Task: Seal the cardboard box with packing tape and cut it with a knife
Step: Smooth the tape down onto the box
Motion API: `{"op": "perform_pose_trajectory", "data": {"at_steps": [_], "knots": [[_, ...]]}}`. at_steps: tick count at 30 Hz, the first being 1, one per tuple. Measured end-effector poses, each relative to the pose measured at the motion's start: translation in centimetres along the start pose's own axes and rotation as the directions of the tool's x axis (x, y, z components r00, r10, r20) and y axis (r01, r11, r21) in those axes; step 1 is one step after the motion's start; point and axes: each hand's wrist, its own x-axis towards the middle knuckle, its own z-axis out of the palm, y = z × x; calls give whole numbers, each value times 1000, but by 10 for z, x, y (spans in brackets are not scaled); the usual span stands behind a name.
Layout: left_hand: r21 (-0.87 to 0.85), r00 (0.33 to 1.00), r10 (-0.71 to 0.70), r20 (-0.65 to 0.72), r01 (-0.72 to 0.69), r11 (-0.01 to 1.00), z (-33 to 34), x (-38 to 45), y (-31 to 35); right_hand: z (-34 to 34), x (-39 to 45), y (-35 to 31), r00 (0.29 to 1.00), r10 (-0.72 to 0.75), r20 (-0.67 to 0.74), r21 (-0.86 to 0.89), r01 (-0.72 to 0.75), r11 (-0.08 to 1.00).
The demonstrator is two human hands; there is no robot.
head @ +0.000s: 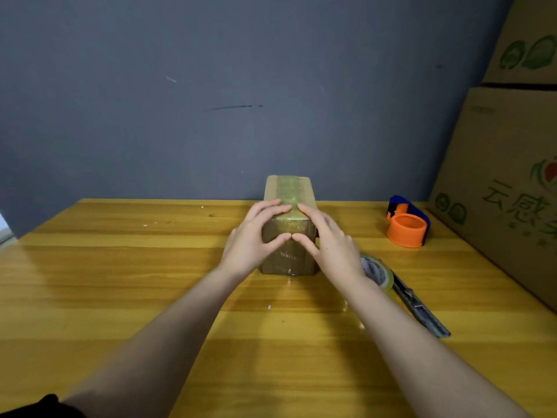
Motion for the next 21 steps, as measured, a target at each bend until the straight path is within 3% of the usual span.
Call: {"op": "perform_pose_trajectory", "data": {"at_steps": [5,11,16,21], "knots": [[123,997,33,74,-42,991,0,-3,1,-3,1,-2,995,23,94,-54,-18,998],[137,991,10,136,-29,990,-9,1,5,-9,-1,-6,988,26,149,56,-35,998],[163,983,14,186,-45,986,-26,0,2,-13,-6,-18,994,5,113,97,-16,995],[213,990,8,141,-38,976,-30,-16,2,-8,-11,-24,994,-15,107,85,6,996]]}}
